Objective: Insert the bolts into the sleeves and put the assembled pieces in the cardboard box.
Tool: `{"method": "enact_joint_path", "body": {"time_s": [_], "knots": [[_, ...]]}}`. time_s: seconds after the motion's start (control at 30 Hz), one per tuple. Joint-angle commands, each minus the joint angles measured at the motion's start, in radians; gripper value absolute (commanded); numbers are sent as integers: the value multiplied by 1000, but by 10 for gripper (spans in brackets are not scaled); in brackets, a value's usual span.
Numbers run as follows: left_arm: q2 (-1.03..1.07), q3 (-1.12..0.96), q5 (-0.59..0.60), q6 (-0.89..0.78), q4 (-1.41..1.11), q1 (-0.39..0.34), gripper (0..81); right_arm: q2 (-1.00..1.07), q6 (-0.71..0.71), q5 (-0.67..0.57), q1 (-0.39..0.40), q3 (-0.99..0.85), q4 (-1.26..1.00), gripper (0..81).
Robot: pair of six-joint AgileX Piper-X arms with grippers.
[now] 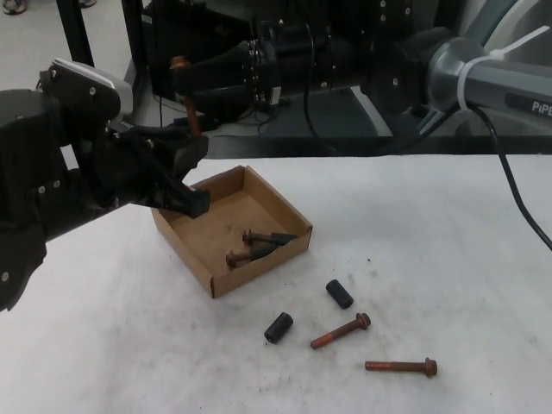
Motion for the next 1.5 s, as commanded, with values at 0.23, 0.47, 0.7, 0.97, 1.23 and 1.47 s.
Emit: {"method": "enact_joint_path", "body": {"time_s": [0.23, 0.47, 0.7, 0.97, 1.23, 1.47], "knots": [[-11, -23, 6, -21, -57, 2, 8, -6, -12, -11, 43, -3, 3, 2], [-11, -23, 6, -21, -57, 2, 8, -6, -30, -11, 37, -3, 3, 2], [-11, -23, 6, -21, -67, 2, 8, -6, -34, -11, 7, -3, 3, 2], [-11, -23, 6, -21, -70, 2, 8, -6, -34, -11, -28, -3, 3, 2], [-11, -23, 6, -21, -70, 2, 8, -6, -34, 9, -30, -3, -3, 2], [-11, -23, 6, -21, -66, 2, 8, -6, 96, 61, -28, -3, -194, 2]]}}
